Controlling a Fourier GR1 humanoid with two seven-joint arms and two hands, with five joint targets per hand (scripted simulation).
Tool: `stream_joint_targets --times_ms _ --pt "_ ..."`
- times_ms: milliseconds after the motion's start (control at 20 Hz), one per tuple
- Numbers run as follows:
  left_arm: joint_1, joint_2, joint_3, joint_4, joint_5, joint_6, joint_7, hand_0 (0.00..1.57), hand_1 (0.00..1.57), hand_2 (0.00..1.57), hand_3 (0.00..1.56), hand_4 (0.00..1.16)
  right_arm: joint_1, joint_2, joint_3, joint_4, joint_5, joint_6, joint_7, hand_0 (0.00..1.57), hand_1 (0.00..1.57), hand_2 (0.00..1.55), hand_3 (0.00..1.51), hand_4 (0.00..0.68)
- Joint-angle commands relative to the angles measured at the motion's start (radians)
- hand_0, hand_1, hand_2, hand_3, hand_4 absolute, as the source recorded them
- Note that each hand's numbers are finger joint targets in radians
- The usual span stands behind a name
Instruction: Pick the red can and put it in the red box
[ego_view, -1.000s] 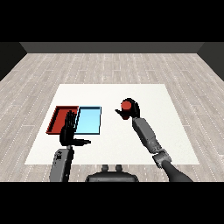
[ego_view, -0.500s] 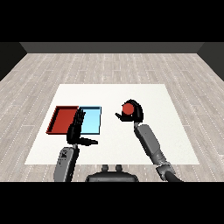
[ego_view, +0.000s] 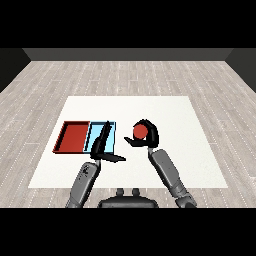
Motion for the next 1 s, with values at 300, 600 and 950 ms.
stream_joint_targets --times_ms 300,600,950 --pt "-0.04 -0.001 -0.048 0.158 0.022 0.052 -0.044 0.0 0.0 0.0 0.0 0.0 0.036 0.015 0.036 -0.145 0.069 -0.002 0.084 1.44 1.44 1.44 1.4 0.63" --pt "-0.05 -0.001 -0.189 0.163 0.072 0.156 -0.011 0.0 0.0 0.0 0.0 0.0 0.029 0.015 0.116 -0.151 0.039 -0.072 0.062 1.47 1.47 1.44 1.39 0.658" --pt "-0.104 -0.001 -0.229 0.226 0.148 0.192 -0.02 0.0 0.0 0.0 0.0 0.0 0.045 0.015 0.125 -0.075 -0.005 -0.037 -0.065 1.46 1.46 1.43 1.39 0.663"
